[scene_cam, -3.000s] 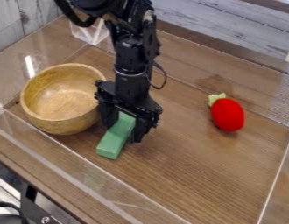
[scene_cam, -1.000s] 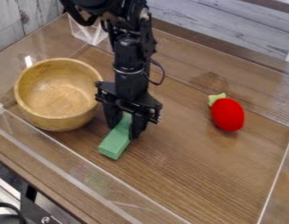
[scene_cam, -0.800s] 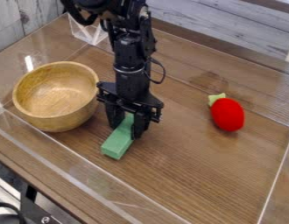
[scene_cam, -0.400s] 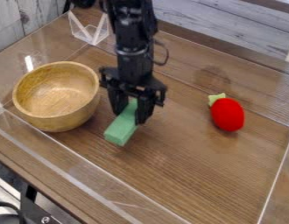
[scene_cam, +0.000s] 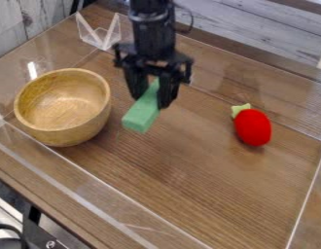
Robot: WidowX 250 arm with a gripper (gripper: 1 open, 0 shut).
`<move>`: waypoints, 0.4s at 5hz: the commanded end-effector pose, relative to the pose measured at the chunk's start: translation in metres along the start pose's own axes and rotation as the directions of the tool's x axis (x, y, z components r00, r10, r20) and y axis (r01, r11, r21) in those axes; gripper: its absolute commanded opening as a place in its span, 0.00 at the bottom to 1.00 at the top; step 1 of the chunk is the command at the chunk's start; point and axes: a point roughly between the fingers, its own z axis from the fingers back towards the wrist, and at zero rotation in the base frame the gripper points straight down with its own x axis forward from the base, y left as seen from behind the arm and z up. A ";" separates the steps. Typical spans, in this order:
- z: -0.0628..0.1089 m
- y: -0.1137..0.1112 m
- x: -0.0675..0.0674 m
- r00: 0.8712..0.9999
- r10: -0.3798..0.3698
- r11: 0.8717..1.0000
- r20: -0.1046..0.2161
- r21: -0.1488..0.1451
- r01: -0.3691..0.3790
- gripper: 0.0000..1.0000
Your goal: Put the green block in the brown bowl
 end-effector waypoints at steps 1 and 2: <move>0.027 -0.004 0.020 0.995 -0.031 0.999 0.090 -0.008 0.032 0.00; 0.032 -0.008 0.033 0.991 -0.067 0.997 0.112 -0.022 0.070 0.00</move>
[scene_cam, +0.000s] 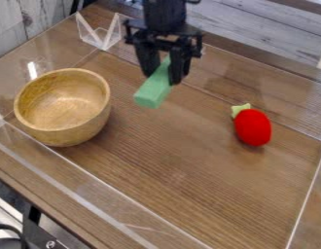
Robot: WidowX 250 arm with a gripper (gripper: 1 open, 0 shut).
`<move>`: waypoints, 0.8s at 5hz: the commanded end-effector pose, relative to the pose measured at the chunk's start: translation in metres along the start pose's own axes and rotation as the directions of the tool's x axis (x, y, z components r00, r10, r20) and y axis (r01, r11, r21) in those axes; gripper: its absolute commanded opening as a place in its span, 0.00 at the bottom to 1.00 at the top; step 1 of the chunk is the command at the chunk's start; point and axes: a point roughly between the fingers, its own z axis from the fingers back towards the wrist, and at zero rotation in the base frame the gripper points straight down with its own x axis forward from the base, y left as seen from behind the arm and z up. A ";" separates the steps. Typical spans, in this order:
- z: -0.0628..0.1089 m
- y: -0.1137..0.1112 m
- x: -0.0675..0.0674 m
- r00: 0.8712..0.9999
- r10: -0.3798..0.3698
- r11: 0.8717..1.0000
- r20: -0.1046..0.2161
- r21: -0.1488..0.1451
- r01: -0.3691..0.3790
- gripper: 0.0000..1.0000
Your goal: Put the green block in the brown bowl
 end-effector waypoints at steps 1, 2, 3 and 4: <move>0.018 -0.008 0.013 0.997 -0.039 0.999 0.071 -0.014 0.040 0.00; 0.017 -0.007 0.016 0.993 -0.065 0.998 0.097 -0.021 0.067 0.00; 0.017 -0.001 0.018 0.991 -0.075 0.997 0.114 -0.024 0.078 0.00; 0.016 0.005 0.019 0.988 -0.081 0.996 0.132 -0.024 0.085 0.00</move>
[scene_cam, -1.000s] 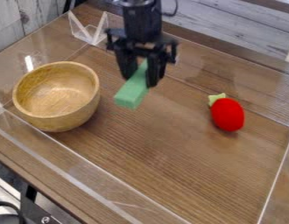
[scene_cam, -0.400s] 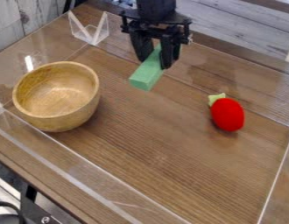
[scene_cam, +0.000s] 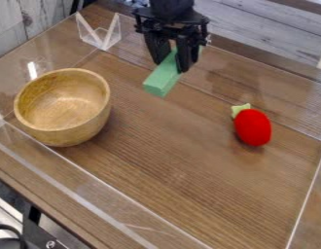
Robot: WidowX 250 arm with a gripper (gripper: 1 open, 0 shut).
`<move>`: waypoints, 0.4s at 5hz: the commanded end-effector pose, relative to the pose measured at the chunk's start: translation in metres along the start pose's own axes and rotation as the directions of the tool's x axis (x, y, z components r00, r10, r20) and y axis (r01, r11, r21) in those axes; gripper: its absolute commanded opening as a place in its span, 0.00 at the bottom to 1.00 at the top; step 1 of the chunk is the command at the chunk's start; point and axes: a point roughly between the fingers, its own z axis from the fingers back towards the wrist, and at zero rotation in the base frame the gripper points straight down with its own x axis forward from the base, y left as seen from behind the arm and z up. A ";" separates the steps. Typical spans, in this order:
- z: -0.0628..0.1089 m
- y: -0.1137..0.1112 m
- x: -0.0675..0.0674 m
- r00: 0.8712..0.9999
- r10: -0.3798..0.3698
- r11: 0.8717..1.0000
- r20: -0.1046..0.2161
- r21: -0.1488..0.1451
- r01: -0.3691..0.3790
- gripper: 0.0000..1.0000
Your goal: Put the green block in the brown bowl
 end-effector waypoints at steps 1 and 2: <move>0.008 0.004 0.005 0.999 -0.012 1.000 0.050 -0.001 0.012 0.00; 0.007 0.003 0.003 0.998 -0.006 1.000 0.062 -0.014 0.007 0.00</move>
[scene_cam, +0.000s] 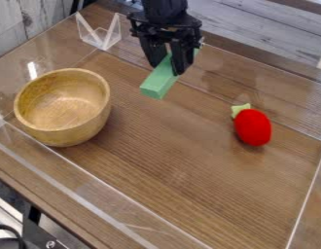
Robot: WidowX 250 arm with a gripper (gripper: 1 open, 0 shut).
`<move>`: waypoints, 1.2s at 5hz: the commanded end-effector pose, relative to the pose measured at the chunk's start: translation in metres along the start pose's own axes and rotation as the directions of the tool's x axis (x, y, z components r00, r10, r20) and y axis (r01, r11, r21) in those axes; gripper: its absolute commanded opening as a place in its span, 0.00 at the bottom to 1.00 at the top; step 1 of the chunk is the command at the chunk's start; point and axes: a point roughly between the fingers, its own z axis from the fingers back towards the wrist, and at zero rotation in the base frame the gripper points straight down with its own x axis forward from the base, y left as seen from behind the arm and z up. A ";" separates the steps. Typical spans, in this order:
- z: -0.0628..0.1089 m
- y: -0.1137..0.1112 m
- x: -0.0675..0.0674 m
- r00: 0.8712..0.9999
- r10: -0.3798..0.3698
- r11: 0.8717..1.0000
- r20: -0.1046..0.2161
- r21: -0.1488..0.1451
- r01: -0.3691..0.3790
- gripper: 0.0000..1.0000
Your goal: Put the green block in the brown bowl
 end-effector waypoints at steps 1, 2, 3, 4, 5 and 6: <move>0.014 -0.001 0.005 0.998 -0.012 1.000 0.058 0.001 0.012 0.00; 0.016 -0.004 0.005 0.997 -0.020 1.000 0.075 -0.009 0.021 0.00; 0.022 -0.008 0.003 0.995 -0.029 0.999 0.096 -0.015 0.031 0.00; 0.028 -0.011 0.002 0.993 -0.035 0.999 0.115 -0.018 0.038 0.00; 0.036 0.012 -0.018 0.994 0.013 1.000 0.105 0.017 -0.015 0.00; 0.042 0.050 -0.042 0.993 0.079 0.995 0.092 0.056 -0.085 0.00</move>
